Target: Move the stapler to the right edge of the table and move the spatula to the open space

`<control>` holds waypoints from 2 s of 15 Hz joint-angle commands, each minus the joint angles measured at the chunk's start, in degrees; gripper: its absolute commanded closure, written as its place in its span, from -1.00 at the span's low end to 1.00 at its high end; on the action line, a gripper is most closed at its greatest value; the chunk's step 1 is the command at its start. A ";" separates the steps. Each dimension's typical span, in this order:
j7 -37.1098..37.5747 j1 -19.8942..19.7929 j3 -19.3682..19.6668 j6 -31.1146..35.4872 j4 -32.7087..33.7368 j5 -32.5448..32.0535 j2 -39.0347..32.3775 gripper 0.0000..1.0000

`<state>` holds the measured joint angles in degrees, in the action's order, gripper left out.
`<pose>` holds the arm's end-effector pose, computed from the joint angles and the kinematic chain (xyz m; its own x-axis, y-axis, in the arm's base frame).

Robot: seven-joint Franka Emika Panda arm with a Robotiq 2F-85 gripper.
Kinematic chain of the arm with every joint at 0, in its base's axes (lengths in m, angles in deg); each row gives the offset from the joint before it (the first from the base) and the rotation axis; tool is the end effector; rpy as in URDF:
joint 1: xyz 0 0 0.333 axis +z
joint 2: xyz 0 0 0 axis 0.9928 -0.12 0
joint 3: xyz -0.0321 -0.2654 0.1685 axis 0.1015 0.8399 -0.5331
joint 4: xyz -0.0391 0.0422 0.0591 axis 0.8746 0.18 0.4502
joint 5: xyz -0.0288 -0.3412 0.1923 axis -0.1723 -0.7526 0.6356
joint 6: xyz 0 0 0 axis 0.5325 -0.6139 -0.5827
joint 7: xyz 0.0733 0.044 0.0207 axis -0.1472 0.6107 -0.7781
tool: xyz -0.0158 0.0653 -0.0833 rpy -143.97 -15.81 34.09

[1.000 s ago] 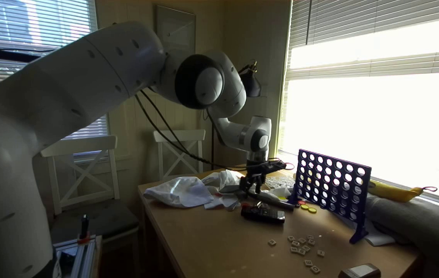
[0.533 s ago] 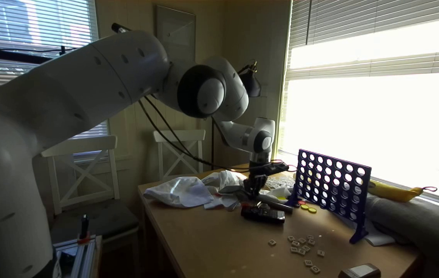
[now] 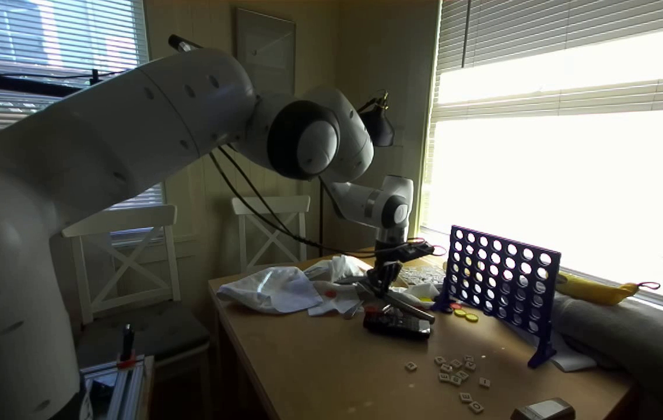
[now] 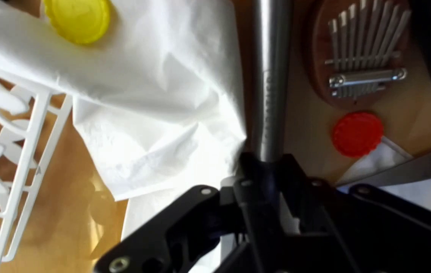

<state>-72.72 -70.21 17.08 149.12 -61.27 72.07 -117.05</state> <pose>0.6902 0.2985 0.1500 -0.2582 0.9648 0.0500 0.9658 0.2590 -0.0108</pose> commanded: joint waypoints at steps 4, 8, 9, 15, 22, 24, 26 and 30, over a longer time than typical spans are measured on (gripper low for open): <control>0.88 2.47 0.25 5.52 -8.20 -3.33 8.52 0.89; 5.33 3.36 2.53 8.89 -14.76 -5.40 14.77 0.89; 7.53 3.26 3.60 9.46 -17.01 -5.77 16.67 0.89; 23.82 2.55 9.13 18.97 -29.77 -6.98 26.32 0.89; 31.23 -2.26 8.35 21.15 -44.62 -6.19 34.50 0.89; 36.60 -3.02 9.18 25.38 -50.16 -6.20 37.26 0.89; 40.05 -4.30 9.63 32.00 -55.89 -7.33 39.89 0.89; 35.48 -9.98 5.70 43.28 -64.20 -4.80 41.65 0.89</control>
<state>-35.35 -76.13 26.19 186.28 -117.95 65.96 -79.06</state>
